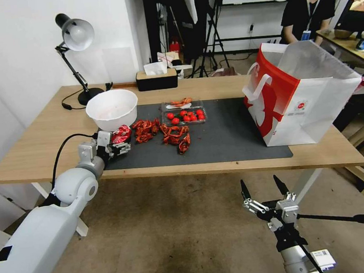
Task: Pick up the trash from the table and place it into the takeout bag.
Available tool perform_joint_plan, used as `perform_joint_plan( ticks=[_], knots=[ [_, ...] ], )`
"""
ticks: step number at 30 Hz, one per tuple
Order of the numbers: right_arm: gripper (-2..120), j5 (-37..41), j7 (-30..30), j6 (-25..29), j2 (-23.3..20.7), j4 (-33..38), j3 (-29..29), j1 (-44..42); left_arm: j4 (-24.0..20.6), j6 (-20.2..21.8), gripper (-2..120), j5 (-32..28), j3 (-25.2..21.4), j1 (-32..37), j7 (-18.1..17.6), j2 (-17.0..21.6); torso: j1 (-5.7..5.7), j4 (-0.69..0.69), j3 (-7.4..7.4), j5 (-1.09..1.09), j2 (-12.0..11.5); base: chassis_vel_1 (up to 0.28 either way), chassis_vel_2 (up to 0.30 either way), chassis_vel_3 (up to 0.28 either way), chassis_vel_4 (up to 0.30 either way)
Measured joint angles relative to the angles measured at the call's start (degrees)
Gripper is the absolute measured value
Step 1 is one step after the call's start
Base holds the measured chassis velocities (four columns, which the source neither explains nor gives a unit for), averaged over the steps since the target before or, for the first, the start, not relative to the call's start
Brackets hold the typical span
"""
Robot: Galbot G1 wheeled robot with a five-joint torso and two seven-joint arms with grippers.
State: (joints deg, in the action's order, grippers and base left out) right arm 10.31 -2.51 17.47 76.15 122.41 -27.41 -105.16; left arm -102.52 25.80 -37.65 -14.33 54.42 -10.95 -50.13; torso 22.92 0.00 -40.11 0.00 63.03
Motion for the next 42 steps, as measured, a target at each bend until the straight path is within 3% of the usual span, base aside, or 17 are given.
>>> perform_joint_plan(
  ticks=[6,8,11,12,18,29,34,42],
  knots=[
    [100,0.0,0.0,0.0,0.0,0.0,0.0,0.0,0.0,1.8,76,-0.1,0.0,0.1,-0.1,0.1,0.0,0.0,0.0,-0.01,0.0,0.0,0.0,0.0,0.0],
    [100,0.0,0.0,0.0,0.0,0.0,0.1,0.0,0.0,2.1,62,-0.2,-0.2,0.1,-0.3,0.2,0.0,0.0,0.0,0.0,0.0,0.0,0.0,0.0,0.0],
    [100,-0.1,0.0,0.0,0.0,0.0,0.2,0.0,0.0,2.1,57,-0.2,-0.2,0.1,-0.4,0.3,0.0,0.0,0.0,0.0,0.0,0.0,0.0,0.0,0.0],
    [100,-0.1,0.0,0.0,0.0,0.0,0.2,0.0,0.0,2.1,49,-0.2,-0.2,0.1,-0.4,0.3,0.0,0.0,0.0,0.0,0.0,0.0,0.0,0.0,0.0],
    [100,-0.3,0.0,0.0,0.2,0.0,0.4,0.0,0.1,2.5,33,-0.7,-0.4,0.3,-1.0,0.5,0.0,0.0,0.0,0.02,0.0,0.0,0.0,0.0,0.0],
    [100,-0.4,0.0,0.0,0.2,0.0,0.5,0.1,-1.2,1.4,32,-1.4,-1.3,1.8,-1.4,0.5,0.0,0.01,0.0,-0.01,0.0,0.0,0.0,0.0,0.0],
    [100,-0.2,0.0,0.0,0.0,-0.1,0.6,0.1,-3.7,-1.4,32,-1.5,-2.5,3.3,-0.7,1.0,-0.01,0.01,0.0,-0.01,0.0,0.0,0.0,0.0,0.0],
    [100,0.1,0.0,0.1,-0.2,0.0,0.4,0.2,-6.5,-9.3,32,-2.7,-3.6,3.1,5.6,2.2,0.0,0.01,0.0,-0.01,0.0,0.0,0.0,0.0,0.0]
  ],
)
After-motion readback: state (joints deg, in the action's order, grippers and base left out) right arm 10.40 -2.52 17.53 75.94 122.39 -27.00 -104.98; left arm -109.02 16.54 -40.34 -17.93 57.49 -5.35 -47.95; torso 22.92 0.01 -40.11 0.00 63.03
